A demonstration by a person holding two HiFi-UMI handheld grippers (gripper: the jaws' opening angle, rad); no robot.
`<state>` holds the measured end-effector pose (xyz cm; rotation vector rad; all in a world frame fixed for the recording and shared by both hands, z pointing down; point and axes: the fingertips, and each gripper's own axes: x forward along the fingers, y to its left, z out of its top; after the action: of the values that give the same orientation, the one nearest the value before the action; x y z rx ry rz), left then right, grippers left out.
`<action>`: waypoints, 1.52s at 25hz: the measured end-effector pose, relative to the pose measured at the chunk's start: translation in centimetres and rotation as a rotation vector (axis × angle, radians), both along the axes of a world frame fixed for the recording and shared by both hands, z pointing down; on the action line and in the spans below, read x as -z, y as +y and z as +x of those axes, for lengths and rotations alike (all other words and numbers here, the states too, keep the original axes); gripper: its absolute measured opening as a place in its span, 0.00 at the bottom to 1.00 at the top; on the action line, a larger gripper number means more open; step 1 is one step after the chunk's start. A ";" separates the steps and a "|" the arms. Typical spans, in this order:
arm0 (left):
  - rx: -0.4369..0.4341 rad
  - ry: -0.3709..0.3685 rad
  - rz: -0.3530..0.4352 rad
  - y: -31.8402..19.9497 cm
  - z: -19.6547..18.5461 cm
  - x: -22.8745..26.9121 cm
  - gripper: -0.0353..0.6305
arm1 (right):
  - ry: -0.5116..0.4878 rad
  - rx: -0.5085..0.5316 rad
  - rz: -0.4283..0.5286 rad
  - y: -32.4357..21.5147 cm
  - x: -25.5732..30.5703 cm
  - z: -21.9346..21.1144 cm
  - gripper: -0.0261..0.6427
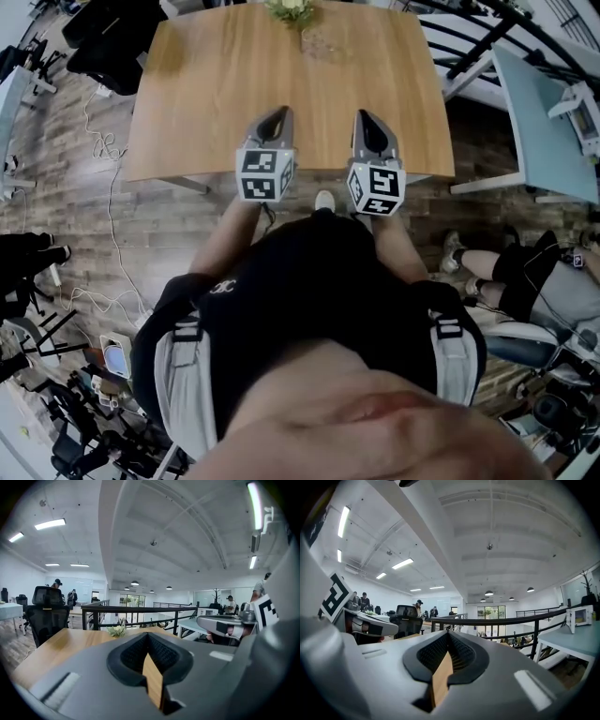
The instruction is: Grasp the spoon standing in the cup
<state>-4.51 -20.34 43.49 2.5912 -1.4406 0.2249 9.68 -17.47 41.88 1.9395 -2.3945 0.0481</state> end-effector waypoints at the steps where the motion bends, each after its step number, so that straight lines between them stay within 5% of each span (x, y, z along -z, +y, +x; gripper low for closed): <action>1: 0.002 -0.001 -0.001 -1.0 0.6 0.0 0.07 | 0.000 0.004 -0.005 -1.0 -0.1 0.6 0.04; 17: 0.074 -0.054 -0.046 -13.3 5.6 -0.2 0.07 | -0.047 0.103 -0.050 -14.6 -1.1 5.8 0.04; 23: -0.058 -0.091 -0.096 -15.6 6.1 -2.8 0.07 | -0.054 0.053 -0.104 -17.1 -2.3 5.7 0.04; 26: -0.115 -0.202 -0.051 -16.9 6.7 -4.2 0.07 | -0.049 0.037 -0.122 -17.3 -2.7 5.0 0.04; 31: -0.114 -0.434 0.130 -19.0 7.8 -5.3 0.07 | -0.041 0.006 -0.162 -17.3 -3.9 5.7 0.04; 38: -0.182 -0.571 0.255 -21.0 9.2 -6.0 0.07 | -0.008 -0.094 -0.183 -14.8 -4.6 6.9 0.04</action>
<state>4.64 -41.32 49.54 3.0262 -1.4597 0.9277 16.61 -32.28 46.51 1.9682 -2.2137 0.2701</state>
